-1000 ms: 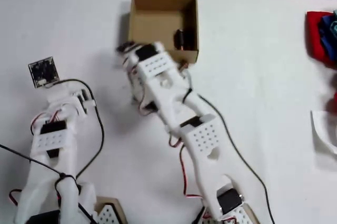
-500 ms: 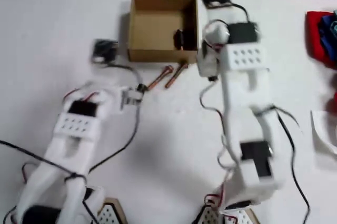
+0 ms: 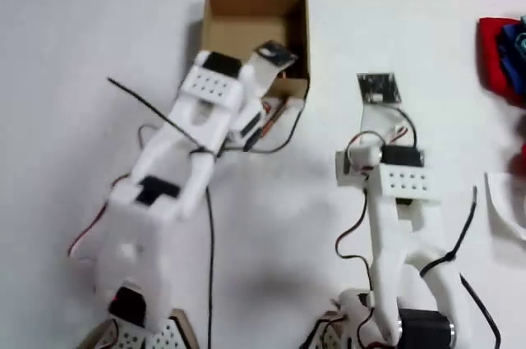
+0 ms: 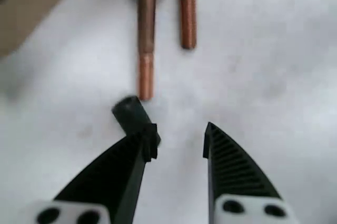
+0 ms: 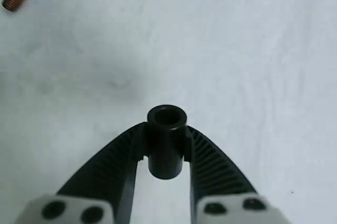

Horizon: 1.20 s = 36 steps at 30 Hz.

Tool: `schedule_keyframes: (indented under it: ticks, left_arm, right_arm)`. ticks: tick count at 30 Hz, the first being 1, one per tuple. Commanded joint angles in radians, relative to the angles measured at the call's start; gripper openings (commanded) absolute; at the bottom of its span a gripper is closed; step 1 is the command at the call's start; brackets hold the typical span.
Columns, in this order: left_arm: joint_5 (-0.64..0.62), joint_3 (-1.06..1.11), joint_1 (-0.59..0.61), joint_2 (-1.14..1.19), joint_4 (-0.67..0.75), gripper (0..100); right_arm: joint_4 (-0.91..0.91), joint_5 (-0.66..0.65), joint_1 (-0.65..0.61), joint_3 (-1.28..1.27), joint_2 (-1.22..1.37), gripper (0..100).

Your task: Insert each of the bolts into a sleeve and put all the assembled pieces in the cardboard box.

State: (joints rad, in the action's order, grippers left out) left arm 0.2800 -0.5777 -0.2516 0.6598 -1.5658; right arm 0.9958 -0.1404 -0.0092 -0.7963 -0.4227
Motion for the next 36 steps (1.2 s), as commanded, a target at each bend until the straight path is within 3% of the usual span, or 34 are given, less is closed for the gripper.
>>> schedule_keyframes:
  ticks: [1, 7, 13, 25, 36]
  left_arm:
    - [0.012, -0.469, -0.008, 0.198, -0.117, 17]
    - [0.012, -0.866, -0.002, 0.473, -0.196, 17]
    - [0.012, -1.006, -0.009, 0.631, -0.161, 17]
    - [0.012, -1.026, 0.006, 0.663, -0.055, 17]
    - [0.012, -1.023, 0.009, 0.672, -0.060, 17]
  right_arm:
    - [-0.076, 0.000, 0.015, -0.037, -0.051, 2.2]
    - [-0.087, -0.002, 0.062, -0.055, -0.051, 2.2]
    - [-0.084, 0.000, 0.065, -0.061, -0.053, 2.2]
    - [-0.085, 0.000, 0.061, -0.061, -0.053, 2.2]
    - [-0.085, 0.000, 0.062, -0.061, -0.053, 2.2]
